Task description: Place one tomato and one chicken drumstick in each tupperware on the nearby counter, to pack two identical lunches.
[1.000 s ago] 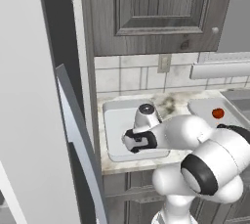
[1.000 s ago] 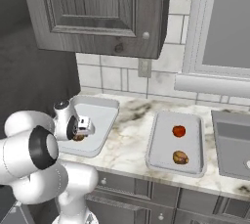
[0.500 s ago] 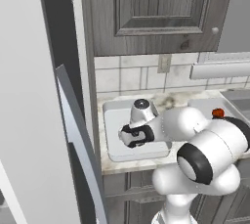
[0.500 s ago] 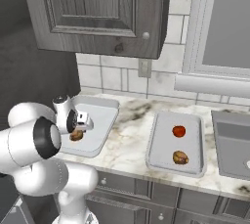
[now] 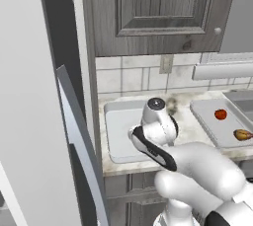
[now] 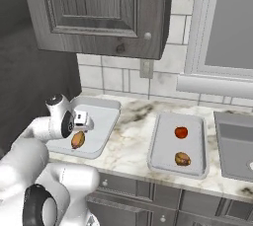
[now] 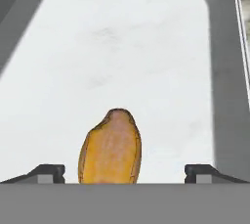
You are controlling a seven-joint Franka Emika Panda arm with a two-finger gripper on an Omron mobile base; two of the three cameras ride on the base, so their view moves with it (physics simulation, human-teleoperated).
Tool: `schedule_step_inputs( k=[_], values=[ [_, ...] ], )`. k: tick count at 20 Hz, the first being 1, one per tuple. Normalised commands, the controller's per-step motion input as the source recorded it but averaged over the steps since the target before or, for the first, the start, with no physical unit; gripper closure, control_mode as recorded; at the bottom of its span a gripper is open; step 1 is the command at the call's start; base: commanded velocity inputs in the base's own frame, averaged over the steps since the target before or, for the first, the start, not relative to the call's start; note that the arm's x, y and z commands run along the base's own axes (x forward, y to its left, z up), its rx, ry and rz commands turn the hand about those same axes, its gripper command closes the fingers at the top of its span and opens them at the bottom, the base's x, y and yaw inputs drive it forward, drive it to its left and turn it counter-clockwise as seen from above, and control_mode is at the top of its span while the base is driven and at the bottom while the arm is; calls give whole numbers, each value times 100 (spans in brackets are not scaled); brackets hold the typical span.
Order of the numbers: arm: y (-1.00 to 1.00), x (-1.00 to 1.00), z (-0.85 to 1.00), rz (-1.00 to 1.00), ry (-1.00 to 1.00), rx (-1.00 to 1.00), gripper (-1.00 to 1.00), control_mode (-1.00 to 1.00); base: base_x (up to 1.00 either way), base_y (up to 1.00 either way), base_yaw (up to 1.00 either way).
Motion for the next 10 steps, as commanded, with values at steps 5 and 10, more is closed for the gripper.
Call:
schedule_step_inputs(
  k=[5,10],
  values=[
    [-55,-84,92,0,-16,2,-100,-100,0,0,0],
    [-35,-100,71,0,-24,0,-100,-100,0,0,0]
  ],
)
